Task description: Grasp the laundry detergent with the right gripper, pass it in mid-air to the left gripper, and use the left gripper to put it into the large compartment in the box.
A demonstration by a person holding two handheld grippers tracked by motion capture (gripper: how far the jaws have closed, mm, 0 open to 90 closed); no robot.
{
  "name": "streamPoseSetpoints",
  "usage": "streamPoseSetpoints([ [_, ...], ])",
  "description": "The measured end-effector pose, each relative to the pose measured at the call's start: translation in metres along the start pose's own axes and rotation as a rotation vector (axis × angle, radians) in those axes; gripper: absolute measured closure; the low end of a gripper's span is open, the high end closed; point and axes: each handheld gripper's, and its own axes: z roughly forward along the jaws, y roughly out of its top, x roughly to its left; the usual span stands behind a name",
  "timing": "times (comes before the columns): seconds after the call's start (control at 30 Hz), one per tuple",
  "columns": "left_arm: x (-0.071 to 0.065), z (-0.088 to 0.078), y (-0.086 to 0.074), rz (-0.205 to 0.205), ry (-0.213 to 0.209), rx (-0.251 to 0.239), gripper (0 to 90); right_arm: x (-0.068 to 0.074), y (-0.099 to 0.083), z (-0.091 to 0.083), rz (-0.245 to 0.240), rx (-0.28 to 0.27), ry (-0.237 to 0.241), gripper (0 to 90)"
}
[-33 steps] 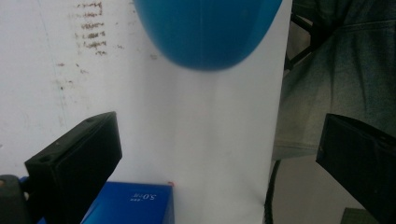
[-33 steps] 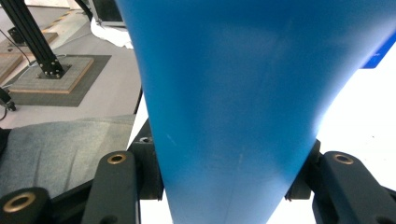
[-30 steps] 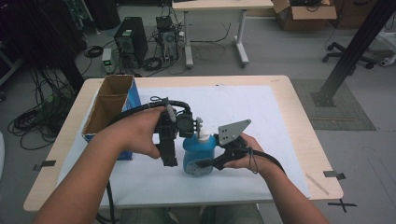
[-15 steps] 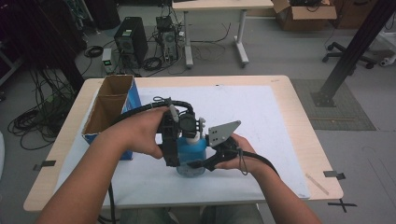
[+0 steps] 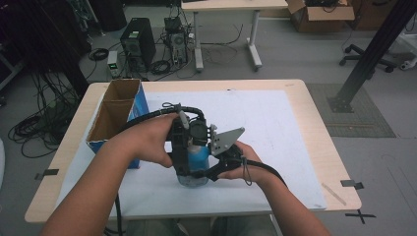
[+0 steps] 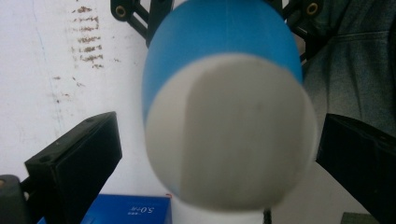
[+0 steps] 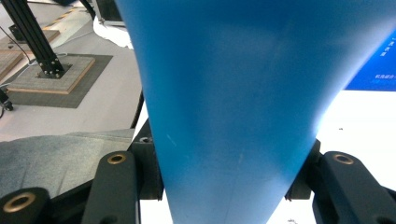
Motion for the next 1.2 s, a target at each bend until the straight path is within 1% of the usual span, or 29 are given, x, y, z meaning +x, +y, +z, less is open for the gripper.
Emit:
streamPoseSetpoints([
  [0.2,-0.0001,0.0014,0.0013,0.007,-0.004,-0.004,0.8,0.0004,0.0024,0.0034,-0.001,0.001,0.003,45.9],
  [0.27,-0.0002,0.0013,0.0016,0.003,-0.004,-0.006,0.8,0.0005,0.0029,0.0046,-0.002,-0.002,0.005,45.9],
  [0.43,-0.0002,0.0023,0.0025,0.008,-0.008,-0.01,2.6,0.0011,0.0033,0.0061,0.0,-0.004,0.005,45.9],
  [0.63,0.0003,0.003,0.003,0.008,-0.01,-0.007,5.1,0.0014,0.0044,0.006,-0.001,-0.007,0.006,45.8],
  [0.67,0.0001,0.0034,0.0032,0.003,-0.012,-0.006,5.9,0.0013,0.0045,0.0056,-0.001,-0.009,0.008,45.9],
  [0.8,0.0003,0.0035,0.0037,0.007,-0.01,-0.009,6.8,0.0016,0.0047,0.0047,-0.002,-0.011,0.004,45.8],
  [0.87,0.0004,0.0036,0.0042,0.005,-0.005,-0.009,8.8,0.002,0.005,0.0043,-0.002,-0.013,0.003,45.8],
  [0.97,0.0008,0.0035,0.0045,0.012,-0.011,-0.007,10.1,0.0024,0.0052,0.0043,-0.002,-0.012,0.003,45.8],
  [1.0,0.0008,0.0031,0.0045,0.014,-0.016,-0.009,12.7,0.0027,0.0054,0.0044,-0.001,-0.011,0.003,45.8],
  [1.2,0.0008,0.003,0.0038,0.014,-0.019,-0.01,16.8,0.0023,0.0064,0.0044,0.001,-0.013,0.001,45.8],
])
